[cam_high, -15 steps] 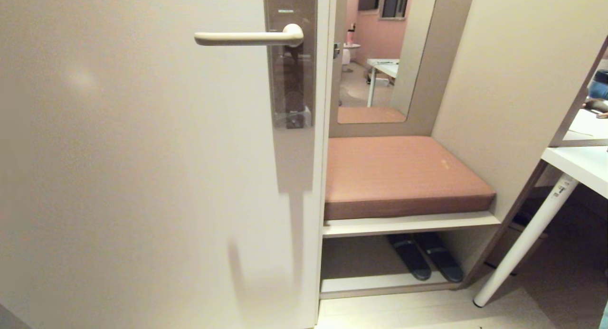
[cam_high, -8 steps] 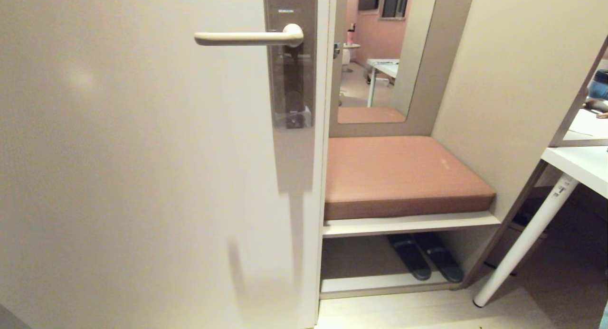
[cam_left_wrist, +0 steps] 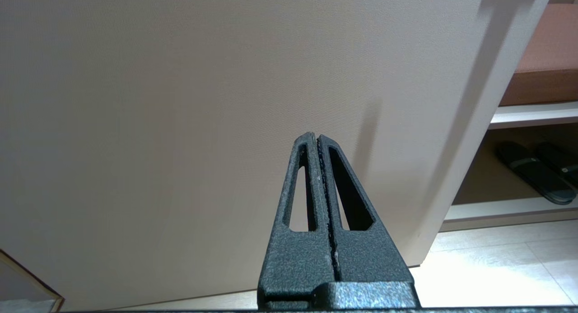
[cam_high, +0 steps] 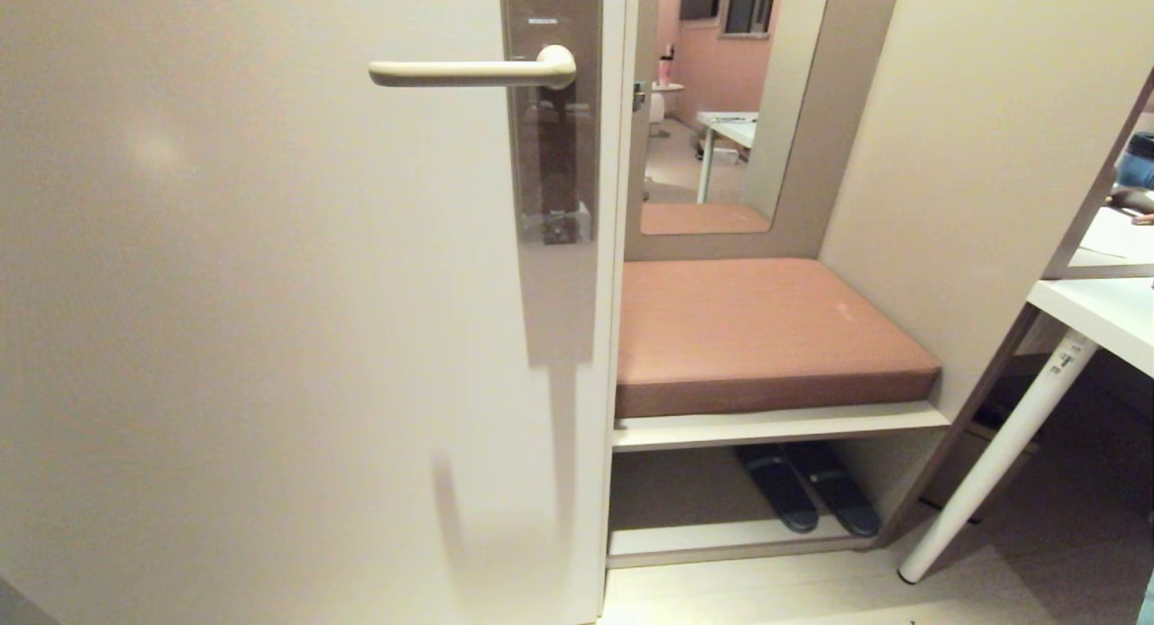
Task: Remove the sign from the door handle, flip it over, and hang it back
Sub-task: Hand it to the other hand
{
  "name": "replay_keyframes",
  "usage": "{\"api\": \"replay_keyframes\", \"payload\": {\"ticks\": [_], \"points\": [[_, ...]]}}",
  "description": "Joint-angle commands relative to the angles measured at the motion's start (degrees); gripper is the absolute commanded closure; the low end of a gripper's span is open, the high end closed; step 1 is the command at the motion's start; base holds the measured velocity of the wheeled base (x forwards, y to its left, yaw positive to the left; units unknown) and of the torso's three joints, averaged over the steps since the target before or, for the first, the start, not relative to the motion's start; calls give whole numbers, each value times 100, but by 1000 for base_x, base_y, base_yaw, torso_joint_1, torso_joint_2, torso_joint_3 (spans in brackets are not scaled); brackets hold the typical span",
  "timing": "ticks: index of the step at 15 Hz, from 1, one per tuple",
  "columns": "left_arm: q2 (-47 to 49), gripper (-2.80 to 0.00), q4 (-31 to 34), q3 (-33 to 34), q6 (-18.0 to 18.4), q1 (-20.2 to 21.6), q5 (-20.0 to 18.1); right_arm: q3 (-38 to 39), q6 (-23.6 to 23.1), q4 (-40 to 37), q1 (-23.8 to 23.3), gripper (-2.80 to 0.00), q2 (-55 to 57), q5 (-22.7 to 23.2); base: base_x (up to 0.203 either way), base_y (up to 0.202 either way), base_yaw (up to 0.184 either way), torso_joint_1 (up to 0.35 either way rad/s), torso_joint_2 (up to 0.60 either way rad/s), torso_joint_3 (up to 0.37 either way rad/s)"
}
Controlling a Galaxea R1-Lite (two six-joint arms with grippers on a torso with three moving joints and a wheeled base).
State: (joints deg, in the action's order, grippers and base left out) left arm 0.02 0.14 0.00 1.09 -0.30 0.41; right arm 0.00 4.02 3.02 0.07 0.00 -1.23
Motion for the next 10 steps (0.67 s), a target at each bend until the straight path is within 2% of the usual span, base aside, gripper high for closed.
{"api": "replay_keyframes", "payload": {"ticks": [1, 10], "points": [[6, 0, -5, 0, 6, 4, 3, 0, 2, 5, 1, 0, 9, 0, 0, 0, 0, 0, 0, 0], [6, 0, 3, 0, -27, 1, 15, 0, 2, 5, 1, 0, 9, 0, 0, 0, 0, 0, 0, 0]]}}
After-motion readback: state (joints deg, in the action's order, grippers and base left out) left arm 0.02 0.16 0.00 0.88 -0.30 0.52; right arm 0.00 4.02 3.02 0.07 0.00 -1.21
